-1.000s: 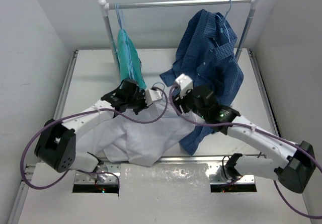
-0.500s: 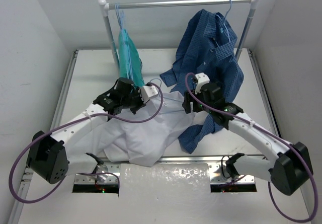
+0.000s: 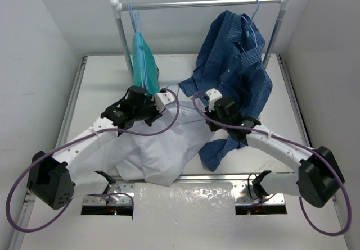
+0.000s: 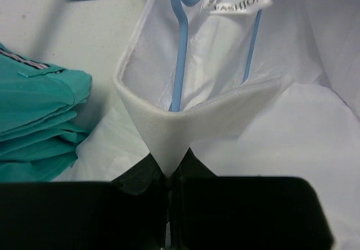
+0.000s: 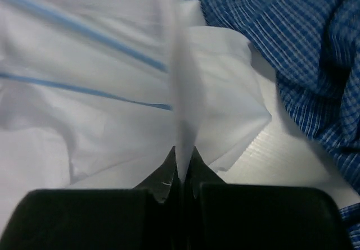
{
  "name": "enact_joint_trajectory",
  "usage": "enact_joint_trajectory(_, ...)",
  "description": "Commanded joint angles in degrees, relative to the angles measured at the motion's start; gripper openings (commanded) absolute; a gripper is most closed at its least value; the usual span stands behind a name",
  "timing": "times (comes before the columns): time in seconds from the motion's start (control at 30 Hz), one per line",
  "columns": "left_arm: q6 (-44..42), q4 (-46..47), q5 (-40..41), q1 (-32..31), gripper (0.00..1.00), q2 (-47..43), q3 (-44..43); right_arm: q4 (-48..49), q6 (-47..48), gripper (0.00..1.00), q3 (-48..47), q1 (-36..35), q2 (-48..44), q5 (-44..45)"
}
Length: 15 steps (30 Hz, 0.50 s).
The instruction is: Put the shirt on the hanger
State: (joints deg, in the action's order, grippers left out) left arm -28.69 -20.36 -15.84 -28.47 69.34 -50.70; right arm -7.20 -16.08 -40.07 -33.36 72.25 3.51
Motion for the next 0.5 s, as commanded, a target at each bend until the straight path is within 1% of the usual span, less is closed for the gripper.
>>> enact_joint_trajectory(0.0,1.09,2.7,2.73,-0.27,0.0,-1.23,-5.53,5.01,9.55,0.0,-5.42,-6.69,-3.34,5.79)
enact_joint_trajectory(0.03,-0.13,1.74,3.17,-0.27,0.0,-0.62,-6.94,5.0,11.14,0.0,-7.37,-9.76,-2.91,6.85)
enact_joint_trajectory(0.07,-0.84,1.12,3.44,-0.18,0.0,-0.18,-10.18,5.35,11.59,0.0,-10.17,-10.49,-2.73,6.34)
enact_joint_trajectory(0.17,-2.16,-1.43,4.14,-0.18,0.0,1.05,-14.59,11.32,10.98,0.0,-12.21,-11.89,-2.64,3.71)
enact_joint_trajectory(0.2,-1.9,-2.66,4.41,-0.27,0.0,1.32,-17.22,12.72,10.98,0.0,-13.7,-12.16,-2.46,3.26)
enact_joint_trajectory(0.3,0.12,-4.51,4.85,-0.1,0.0,2.37,-21.97,12.91,11.33,0.0,-16.87,-12.43,-1.59,0.81)
enact_joint_trajectory(0.47,3.37,-4.34,2.66,0.25,0.0,2.64,-25.59,13.27,13.78,0.0,-16.53,-12.95,-1.5,-4.03)
